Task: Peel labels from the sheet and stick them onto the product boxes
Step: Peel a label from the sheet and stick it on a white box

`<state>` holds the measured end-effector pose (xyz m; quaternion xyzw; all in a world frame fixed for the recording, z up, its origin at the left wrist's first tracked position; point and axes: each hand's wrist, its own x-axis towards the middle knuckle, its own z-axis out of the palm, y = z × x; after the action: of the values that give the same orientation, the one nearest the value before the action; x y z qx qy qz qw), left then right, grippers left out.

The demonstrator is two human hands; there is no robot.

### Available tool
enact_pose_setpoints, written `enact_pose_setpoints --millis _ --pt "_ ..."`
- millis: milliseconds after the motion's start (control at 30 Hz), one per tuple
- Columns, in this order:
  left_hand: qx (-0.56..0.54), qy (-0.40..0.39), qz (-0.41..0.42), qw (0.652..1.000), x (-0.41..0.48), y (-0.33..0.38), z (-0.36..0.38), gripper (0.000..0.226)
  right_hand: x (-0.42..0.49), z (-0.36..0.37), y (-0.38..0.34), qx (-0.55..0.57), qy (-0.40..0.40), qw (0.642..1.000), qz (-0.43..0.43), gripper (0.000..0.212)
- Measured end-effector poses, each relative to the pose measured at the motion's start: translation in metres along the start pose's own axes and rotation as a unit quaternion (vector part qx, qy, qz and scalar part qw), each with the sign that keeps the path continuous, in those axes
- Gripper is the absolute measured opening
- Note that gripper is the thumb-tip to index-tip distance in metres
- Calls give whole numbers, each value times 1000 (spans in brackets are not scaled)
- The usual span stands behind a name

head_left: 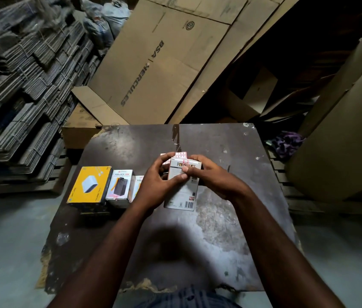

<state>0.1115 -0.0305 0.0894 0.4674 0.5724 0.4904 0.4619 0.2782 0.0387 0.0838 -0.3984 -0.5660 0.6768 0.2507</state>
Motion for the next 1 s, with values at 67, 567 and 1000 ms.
enact_pose_setpoints --millis 67,567,1000 --pt "3 2 1 1000 2 0 0 61 1 1 -2 7 15 1000 -2 43" --pt "32 24 -10 999 7 8 8 62 2 20 -1 61 5 998 -10 77" --pt "-84 -84 -80 990 9 17 -13 62 -6 13 1 42 27 999 -23 83"
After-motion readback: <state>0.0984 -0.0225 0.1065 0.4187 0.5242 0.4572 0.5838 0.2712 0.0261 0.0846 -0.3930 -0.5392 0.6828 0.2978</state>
